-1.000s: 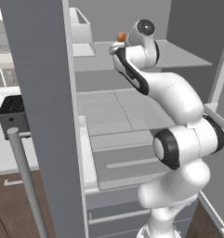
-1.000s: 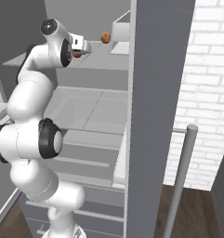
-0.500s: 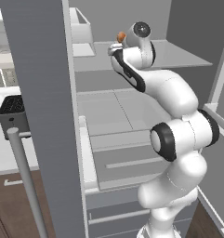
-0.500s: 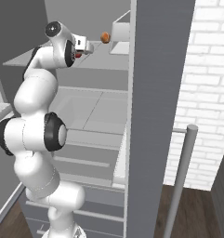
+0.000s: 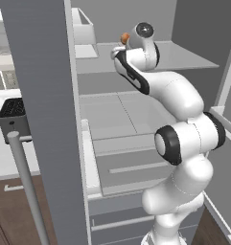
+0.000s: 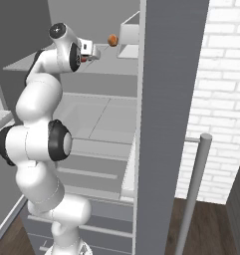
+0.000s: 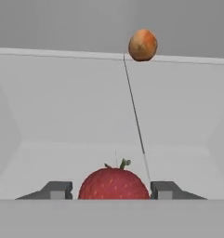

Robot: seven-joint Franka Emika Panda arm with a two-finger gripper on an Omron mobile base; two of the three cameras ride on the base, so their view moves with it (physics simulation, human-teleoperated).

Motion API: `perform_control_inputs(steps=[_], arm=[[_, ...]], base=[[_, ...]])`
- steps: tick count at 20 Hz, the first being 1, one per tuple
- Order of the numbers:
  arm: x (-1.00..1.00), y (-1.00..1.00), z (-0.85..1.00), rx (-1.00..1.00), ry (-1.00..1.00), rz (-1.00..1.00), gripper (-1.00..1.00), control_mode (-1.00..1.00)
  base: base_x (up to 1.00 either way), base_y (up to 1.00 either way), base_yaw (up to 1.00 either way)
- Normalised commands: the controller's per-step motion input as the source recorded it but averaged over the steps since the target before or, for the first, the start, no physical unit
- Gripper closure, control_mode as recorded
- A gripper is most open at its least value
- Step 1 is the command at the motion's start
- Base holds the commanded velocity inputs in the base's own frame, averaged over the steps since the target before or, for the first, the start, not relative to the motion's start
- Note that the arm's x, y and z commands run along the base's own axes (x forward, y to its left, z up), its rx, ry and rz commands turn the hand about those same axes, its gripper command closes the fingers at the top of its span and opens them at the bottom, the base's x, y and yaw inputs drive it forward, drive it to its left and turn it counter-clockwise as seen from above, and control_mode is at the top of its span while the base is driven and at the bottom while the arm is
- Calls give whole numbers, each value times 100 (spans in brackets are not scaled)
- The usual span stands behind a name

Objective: Take the strawberry from the fridge and place it on top of the pancake, located on the dining counter.

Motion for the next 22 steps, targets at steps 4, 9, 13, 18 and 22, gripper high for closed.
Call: perform_control_inputs(steps=[4,9,13,18,22], arm=[[-1,0,-20,0,3,0,100,-100],[-13,0,-3,0,0,0,100,-100],[-90,0,0,0,-10,0,100,-100],[-100,-7,23,5,-7,-4,100,-100],[-100,-19,2,8,11,-13,100,-100]], base=[[0,0,0],[0,0,0],[0,0,0],[0,0,0],[0,0,0]])
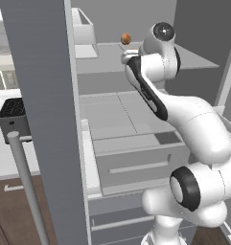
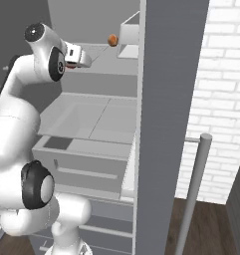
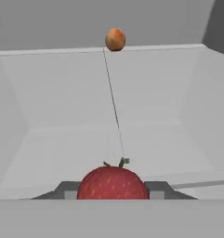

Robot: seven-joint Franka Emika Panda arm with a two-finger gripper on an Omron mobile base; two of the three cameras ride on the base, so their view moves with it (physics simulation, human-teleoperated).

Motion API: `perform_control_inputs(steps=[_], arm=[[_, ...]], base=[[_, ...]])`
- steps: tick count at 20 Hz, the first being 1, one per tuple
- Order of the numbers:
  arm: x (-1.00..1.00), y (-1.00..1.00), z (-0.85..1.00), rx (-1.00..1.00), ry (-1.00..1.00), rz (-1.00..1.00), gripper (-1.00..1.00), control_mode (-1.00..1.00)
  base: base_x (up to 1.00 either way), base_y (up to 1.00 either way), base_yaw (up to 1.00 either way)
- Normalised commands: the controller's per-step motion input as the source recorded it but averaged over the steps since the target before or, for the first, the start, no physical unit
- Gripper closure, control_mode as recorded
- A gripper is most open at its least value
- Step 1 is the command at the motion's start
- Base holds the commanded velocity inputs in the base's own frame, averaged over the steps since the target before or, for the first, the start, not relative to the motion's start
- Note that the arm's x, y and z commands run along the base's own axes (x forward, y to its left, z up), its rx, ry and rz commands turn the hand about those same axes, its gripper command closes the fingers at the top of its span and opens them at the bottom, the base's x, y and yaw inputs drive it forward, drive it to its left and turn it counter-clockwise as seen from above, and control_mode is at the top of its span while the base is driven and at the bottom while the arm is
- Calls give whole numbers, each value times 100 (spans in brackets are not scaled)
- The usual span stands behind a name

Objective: Take the strawberry from the fridge and place it on top of the pancake, located on the dining counter.

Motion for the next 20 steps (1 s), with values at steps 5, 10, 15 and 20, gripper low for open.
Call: perform_control_inputs(steps=[5,10,15,20], arm=[[-100,-9,-2,4,19,-8,100,-100],[-100,-4,-69,0,12,0,100,-100],[-100,-6,-100,0,0,3,100,-100],[-60,-12,-88,13,0,8,100,-100]], base=[[0,0,0],[0,0,0],[0,0,0],[0,0,0]])
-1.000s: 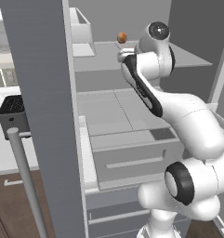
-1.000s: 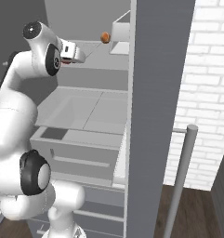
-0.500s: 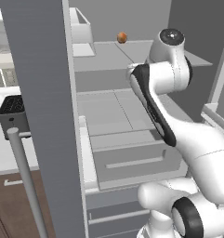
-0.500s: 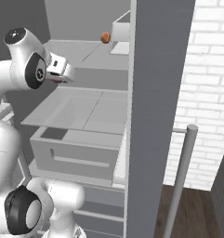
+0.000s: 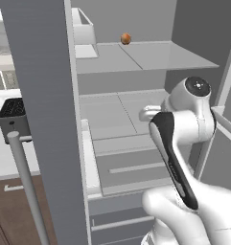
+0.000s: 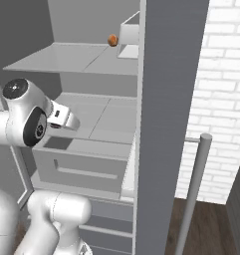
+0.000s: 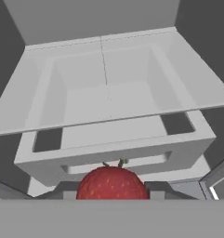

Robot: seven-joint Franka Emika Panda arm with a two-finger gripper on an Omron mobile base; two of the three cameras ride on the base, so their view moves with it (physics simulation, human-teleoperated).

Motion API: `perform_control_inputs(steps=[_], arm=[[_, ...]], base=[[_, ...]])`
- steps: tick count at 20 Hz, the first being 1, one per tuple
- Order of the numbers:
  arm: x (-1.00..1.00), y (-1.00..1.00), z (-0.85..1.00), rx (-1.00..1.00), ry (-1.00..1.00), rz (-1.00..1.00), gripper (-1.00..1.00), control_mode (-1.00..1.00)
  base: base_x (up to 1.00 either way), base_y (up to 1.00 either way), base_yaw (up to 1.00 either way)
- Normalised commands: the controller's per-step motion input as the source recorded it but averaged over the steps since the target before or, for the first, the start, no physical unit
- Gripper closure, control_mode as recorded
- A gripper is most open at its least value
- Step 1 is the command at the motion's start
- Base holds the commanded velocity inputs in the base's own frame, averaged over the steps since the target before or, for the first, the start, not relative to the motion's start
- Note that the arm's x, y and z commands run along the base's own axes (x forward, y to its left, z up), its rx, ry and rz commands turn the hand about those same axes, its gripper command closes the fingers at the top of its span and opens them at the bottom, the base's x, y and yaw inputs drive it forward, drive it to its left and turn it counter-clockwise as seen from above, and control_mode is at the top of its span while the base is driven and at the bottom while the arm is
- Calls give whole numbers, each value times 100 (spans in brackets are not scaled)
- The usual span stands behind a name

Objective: Take the strawberry from the fridge and place it on top of the pancake, located on the dining counter.

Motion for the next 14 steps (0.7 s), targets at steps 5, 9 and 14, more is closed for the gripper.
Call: perform_control_inputs(steps=[5,9,14], arm=[[-10,-28,-30,7,1,11,100,-100],[-2,-24,-3,-12,1,1,100,-100],[-13,-2,-22,-13,9,0,100,-100]], base=[[0,0,0],[0,0,0],[0,0,0]])
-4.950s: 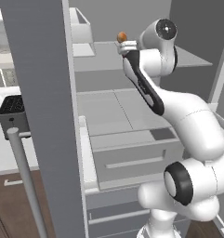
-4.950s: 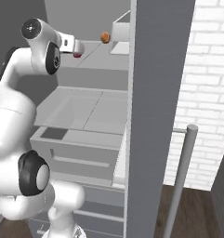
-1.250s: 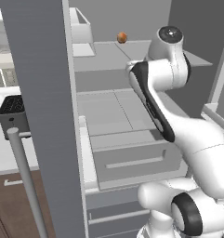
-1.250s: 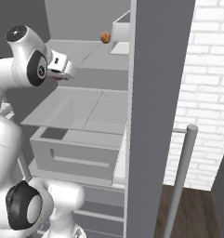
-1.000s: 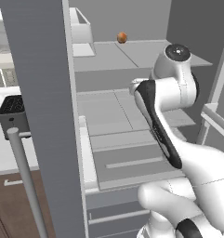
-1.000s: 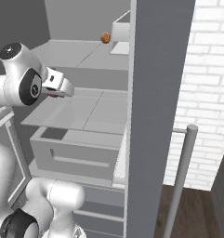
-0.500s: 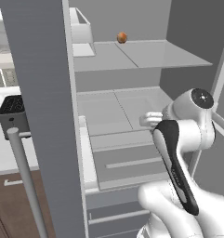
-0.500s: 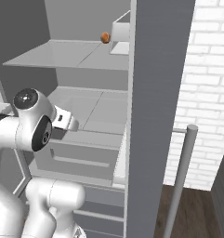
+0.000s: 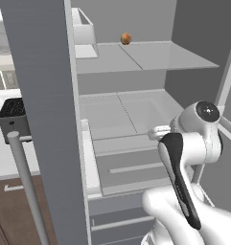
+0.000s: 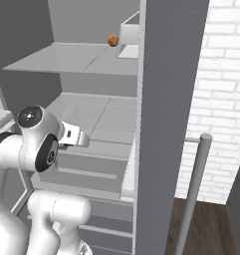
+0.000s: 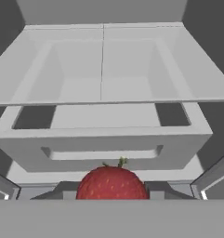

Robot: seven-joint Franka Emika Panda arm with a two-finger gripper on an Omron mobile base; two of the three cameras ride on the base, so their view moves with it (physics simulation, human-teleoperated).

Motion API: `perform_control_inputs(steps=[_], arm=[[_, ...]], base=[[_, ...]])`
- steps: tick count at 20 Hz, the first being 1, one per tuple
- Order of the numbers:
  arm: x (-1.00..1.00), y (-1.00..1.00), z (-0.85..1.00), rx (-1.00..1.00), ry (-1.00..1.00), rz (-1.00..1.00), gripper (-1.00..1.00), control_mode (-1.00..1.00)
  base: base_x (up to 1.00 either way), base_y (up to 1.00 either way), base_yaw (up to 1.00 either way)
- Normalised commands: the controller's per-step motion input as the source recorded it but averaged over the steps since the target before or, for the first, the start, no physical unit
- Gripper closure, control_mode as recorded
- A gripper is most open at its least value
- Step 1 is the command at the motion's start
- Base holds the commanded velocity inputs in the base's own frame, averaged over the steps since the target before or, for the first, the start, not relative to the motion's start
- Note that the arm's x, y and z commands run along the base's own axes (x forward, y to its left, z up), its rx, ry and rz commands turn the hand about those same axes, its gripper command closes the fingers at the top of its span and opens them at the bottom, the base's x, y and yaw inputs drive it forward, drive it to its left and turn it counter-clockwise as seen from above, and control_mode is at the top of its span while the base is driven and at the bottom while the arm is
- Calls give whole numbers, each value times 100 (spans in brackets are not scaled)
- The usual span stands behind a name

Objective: Take the strawberry from the fridge and place it on top of the pancake, located on the dining counter.

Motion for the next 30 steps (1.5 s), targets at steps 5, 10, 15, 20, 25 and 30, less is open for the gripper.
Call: perform_control_inputs(steps=[5,10,15,20,25,30], arm=[[-3,0,-7,-2,23,0,100,-100],[0,0,0,0,5,0,100,-100],[0,0,0,0,0,0,100,-100],[0,0,0,0,0,0,100,-100],[0,0,0,0,0,0,100,100],[0,0,0,0,0,0,100,100]], base=[[0,0,0],[0,0,0],[0,0,0],[0,0,0],[-59,7,-4],[-100,27,-38]])
